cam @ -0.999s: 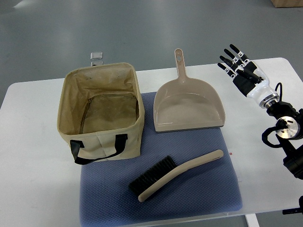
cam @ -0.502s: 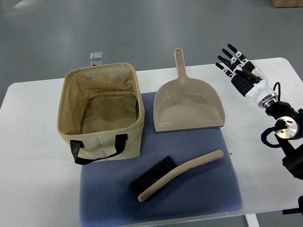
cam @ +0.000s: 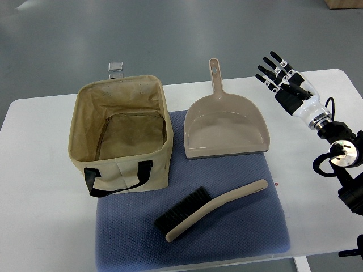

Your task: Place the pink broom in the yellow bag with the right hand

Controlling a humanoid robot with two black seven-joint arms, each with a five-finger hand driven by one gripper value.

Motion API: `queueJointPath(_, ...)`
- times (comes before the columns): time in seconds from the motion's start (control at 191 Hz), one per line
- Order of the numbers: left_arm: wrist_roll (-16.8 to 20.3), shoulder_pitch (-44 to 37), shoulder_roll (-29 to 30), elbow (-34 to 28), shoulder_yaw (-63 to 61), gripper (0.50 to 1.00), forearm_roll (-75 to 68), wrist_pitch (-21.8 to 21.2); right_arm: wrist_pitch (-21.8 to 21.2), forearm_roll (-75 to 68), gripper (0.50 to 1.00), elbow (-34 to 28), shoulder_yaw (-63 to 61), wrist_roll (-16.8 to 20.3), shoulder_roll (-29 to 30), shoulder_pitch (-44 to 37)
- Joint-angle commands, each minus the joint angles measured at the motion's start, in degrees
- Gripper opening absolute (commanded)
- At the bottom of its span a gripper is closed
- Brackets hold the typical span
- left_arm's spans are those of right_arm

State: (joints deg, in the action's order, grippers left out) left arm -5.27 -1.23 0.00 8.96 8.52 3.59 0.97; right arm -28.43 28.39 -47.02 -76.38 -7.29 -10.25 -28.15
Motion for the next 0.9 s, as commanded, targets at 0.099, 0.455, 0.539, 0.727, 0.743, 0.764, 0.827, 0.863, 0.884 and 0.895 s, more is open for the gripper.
queueJointPath(0.099, 0.0, 0.0, 0.0, 0.0, 0.0, 1.0, 0.0, 0.0, 0.4, 0.0, 0.93, 0.0, -0.1, -0.1, -0.6, -0.4)
queueJointPath(0.455, 0.0, 0.0, 0.0, 0.0, 0.0, 1.0, 0.0, 0.0, 0.3, 0.0, 0.93, 0.0, 0.0, -0.3, -0.8, -0.8)
queueJointPath(0.539, 0.0, 0.0, 0.0, 0.0, 0.0, 1.0, 0.0, 0.0, 0.1, 0.0, 0.93, 0.0, 0.1, -0.3, -0.7, -0.8)
queueJointPath(0.727, 0.0, 0.0, 0.0, 0.0, 0.0, 1.0, 0.0, 0.0, -0.5, 0.0, 0.93, -0.3, 0.2, -0.2, -1.1, -0.9)
queueJointPath(0.743, 0.0, 0.0, 0.0, 0.0, 0.0, 1.0, 0.0, 0.0, -0.5, 0.0, 0.93, -0.4, 0.2, -0.2, -1.3, -0.9)
queueJointPath(0.764, 0.0, 0.0, 0.0, 0.0, 0.0, 1.0, 0.0, 0.0, -0.5, 0.0, 0.93, -0.5, 0.2, -0.2, -1.3, -0.9)
queueJointPath(0.827, 0.0, 0.0, 0.0, 0.0, 0.0, 1.0, 0.0, 0.0, -0.6, 0.0, 0.93, -1.2, 0.5, -0.2, -1.9, -0.9)
queueJointPath(0.863, 0.0, 0.0, 0.0, 0.0, 0.0, 1.0, 0.0, 0.0, -0.9, 0.0, 0.93, -1.6, 0.9, -0.2, -2.1, -1.0)
queueJointPath(0.884, 0.0, 0.0, 0.0, 0.0, 0.0, 1.0, 0.0, 0.0, -1.3, 0.1, 0.93, -1.7, 1.1, -0.2, -2.4, -1.0)
queueJointPath(0.895, 0.0, 0.0, 0.0, 0.0, 0.0, 1.0, 0.0, 0.0, -1.5, 0.1, 0.93, -1.7, 1.1, -0.2, -2.5, -1.0)
